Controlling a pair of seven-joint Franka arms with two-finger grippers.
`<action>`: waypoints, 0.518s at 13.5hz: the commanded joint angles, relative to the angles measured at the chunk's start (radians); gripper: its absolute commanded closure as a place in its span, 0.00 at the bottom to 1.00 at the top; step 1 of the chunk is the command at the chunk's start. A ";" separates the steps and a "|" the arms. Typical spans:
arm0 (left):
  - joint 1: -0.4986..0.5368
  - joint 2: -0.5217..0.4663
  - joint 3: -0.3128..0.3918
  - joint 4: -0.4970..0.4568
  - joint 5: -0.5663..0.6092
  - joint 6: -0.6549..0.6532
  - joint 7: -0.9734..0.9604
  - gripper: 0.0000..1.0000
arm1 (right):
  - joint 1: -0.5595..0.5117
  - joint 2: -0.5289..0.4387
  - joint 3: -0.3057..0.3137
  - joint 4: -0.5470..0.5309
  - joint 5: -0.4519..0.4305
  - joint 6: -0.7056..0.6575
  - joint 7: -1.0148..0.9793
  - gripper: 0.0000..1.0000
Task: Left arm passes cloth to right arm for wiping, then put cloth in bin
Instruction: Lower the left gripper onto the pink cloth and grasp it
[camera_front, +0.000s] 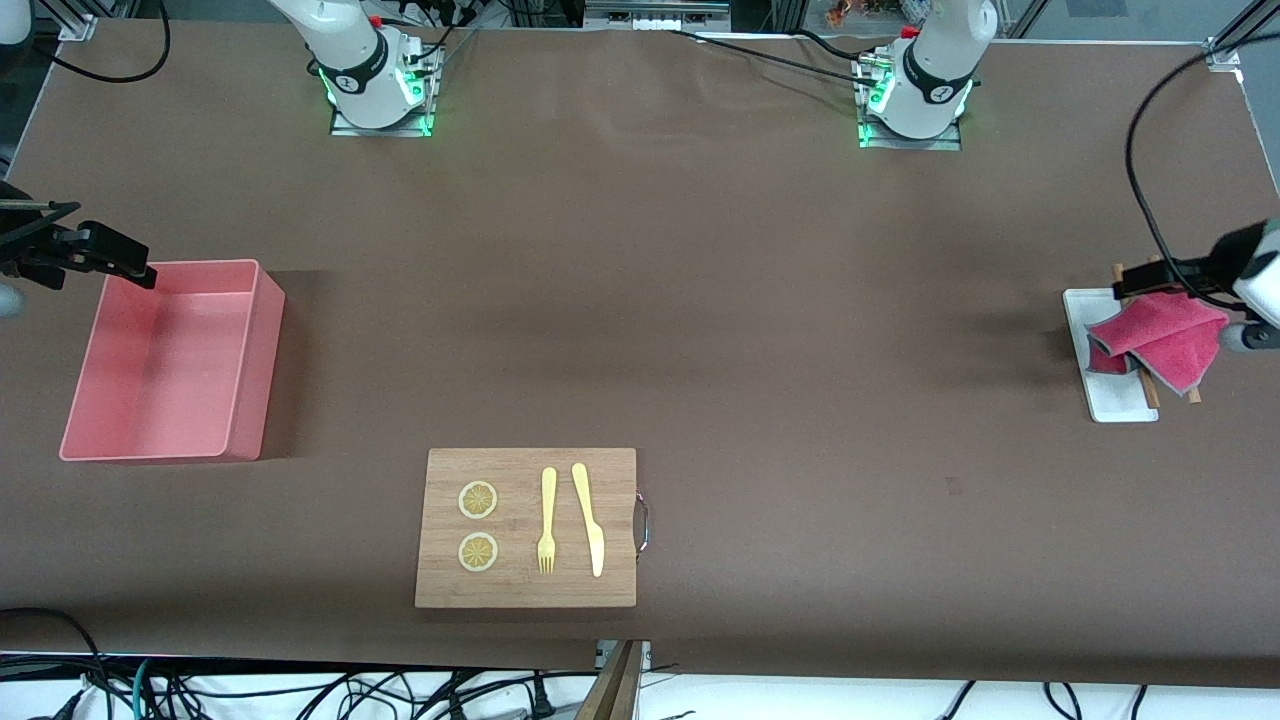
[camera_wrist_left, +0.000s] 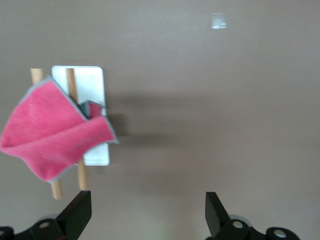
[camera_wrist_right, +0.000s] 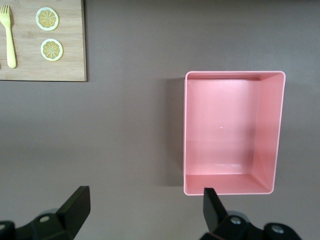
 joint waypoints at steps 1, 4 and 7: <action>0.096 0.132 -0.004 0.087 -0.016 0.029 0.173 0.00 | -0.003 -0.004 -0.002 0.002 0.015 0.004 -0.012 0.00; 0.156 0.232 -0.001 0.146 -0.001 0.027 0.372 0.00 | -0.003 -0.004 -0.002 0.000 0.015 0.004 -0.011 0.00; 0.172 0.261 -0.004 0.137 0.151 0.035 0.618 0.00 | -0.003 -0.004 -0.002 0.000 0.015 0.004 -0.011 0.00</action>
